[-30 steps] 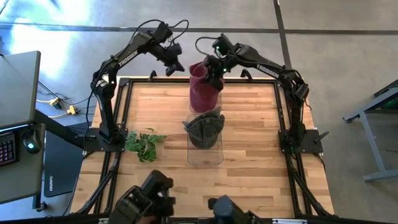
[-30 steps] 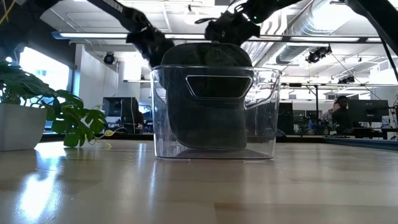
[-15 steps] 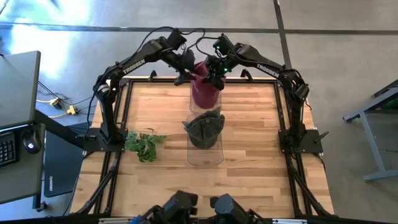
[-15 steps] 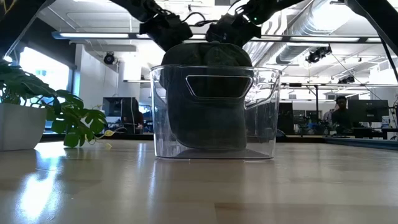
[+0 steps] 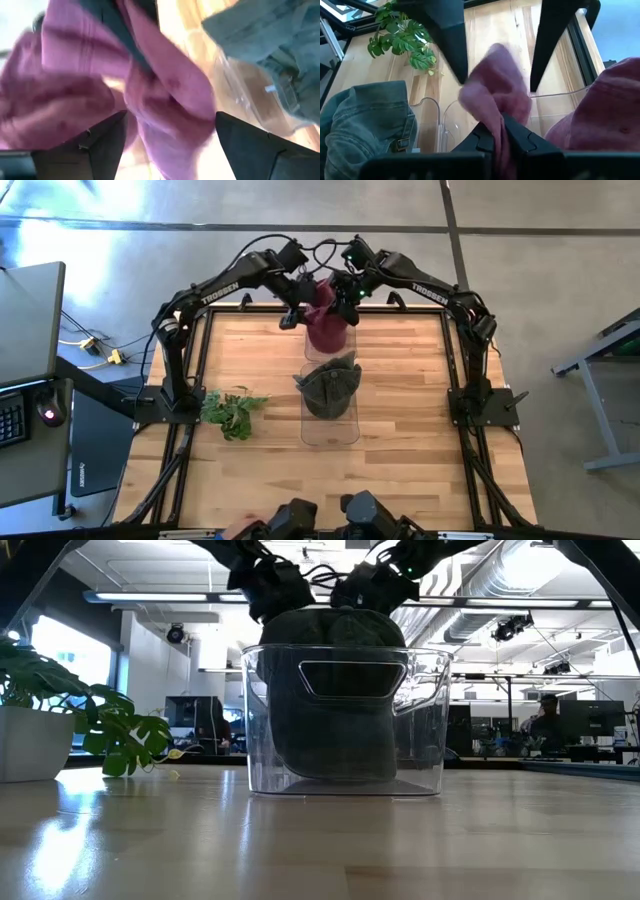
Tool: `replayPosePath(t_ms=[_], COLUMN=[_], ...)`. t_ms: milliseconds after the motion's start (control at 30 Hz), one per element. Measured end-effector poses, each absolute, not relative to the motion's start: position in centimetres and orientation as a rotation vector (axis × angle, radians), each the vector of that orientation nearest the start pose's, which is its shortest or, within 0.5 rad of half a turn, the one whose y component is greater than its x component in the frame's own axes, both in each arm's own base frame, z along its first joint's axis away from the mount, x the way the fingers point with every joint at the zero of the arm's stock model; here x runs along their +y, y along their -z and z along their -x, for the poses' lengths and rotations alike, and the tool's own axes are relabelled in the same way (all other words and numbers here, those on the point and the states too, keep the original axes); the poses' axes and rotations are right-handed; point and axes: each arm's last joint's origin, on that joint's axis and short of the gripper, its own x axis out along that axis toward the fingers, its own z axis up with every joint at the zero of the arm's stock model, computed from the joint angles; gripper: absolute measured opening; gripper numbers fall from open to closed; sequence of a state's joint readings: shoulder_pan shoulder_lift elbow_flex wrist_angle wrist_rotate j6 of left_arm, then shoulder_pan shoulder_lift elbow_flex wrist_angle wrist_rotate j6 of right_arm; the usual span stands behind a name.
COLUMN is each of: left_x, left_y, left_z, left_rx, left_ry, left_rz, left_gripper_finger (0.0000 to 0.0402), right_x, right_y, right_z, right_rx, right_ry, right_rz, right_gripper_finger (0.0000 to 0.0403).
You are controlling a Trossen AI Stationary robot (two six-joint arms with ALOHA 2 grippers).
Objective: Pick & Place hat
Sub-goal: Put the red cap into the top transparent bin
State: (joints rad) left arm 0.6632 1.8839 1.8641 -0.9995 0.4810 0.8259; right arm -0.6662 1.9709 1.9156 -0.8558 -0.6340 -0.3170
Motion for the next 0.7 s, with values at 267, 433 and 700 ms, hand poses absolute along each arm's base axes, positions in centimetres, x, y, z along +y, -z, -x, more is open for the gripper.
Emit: replayPosePath(t_ms=[267, 433, 700], left_x=[23.5, 23.2, 21.7], left_y=[-32.8, -33.1, -32.4], left_z=[-31.7, -31.9, -33.8], left_rx=[0.917, 0.889, 0.863], left_ry=[0.125, 0.108, 0.102], left_rz=[-0.203, -0.148, -0.154], left_gripper_finger=[0.0260, 0.0245, 0.0232], right_x=[-25.1, -25.1, -25.0], right_y=[-32.0, -31.9, -31.9], right_z=[-34.5, -34.4, -34.4], right_rx=[0.732, 0.746, 0.750], right_ry=[-0.059, -0.053, -0.048], right_rz=[-0.247, -0.252, -0.269], right_gripper_finger=[0.0014, 0.0009, 0.0015])
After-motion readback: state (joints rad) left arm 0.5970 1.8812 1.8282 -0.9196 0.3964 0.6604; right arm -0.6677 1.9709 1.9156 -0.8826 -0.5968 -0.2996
